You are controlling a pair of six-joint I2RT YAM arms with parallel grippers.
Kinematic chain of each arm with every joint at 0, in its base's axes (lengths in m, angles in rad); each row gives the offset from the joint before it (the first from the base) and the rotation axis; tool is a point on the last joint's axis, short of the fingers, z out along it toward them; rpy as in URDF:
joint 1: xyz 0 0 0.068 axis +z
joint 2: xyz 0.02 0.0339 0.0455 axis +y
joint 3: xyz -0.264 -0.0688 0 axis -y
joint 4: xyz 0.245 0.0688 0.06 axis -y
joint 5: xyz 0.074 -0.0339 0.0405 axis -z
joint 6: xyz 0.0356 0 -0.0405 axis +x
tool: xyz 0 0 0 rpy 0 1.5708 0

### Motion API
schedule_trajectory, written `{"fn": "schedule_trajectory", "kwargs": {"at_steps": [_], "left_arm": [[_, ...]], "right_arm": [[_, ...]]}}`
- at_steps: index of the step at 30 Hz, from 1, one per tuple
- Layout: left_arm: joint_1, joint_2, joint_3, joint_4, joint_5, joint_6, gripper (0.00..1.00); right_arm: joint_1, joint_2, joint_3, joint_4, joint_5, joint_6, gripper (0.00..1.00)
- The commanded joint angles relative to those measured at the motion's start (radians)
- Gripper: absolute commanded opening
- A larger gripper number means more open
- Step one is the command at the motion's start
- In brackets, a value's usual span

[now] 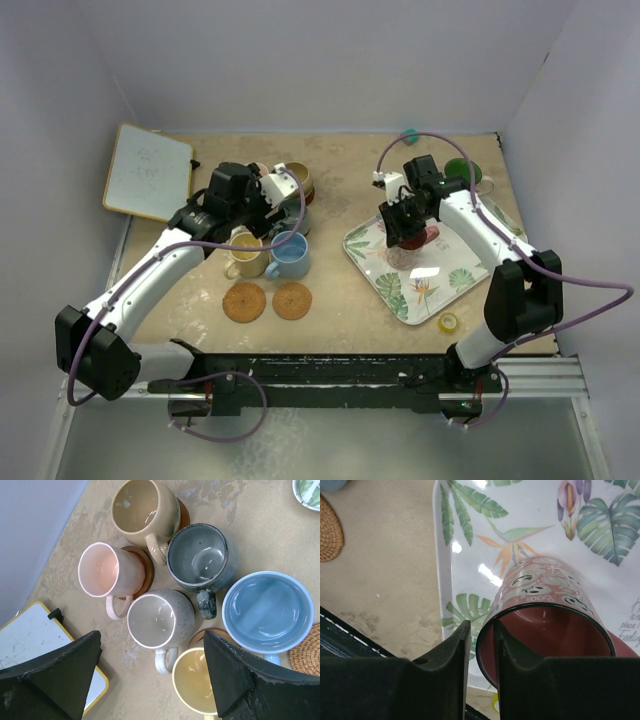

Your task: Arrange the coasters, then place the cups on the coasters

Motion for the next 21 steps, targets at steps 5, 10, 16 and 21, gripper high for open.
{"fn": "schedule_trajectory", "kwargs": {"at_steps": [5,10,16,21], "left_arm": [[0.006,0.002,0.056,0.036,-0.013,-0.004,0.80],[0.006,-0.001,0.062,0.035,-0.007,-0.010,0.80],[0.006,-0.009,0.063,0.023,0.006,-0.018,0.81],[0.006,-0.017,0.062,0.018,0.020,-0.037,0.82]], "right_arm": [[0.013,-0.020,0.017,0.013,-0.093,-0.011,0.46],[0.012,-0.134,0.023,-0.029,-0.071,-0.048,0.67],[-0.004,-0.241,-0.004,-0.013,0.048,-0.090,0.91],[-0.045,-0.257,0.002,-0.023,0.081,-0.204,1.00]]}}
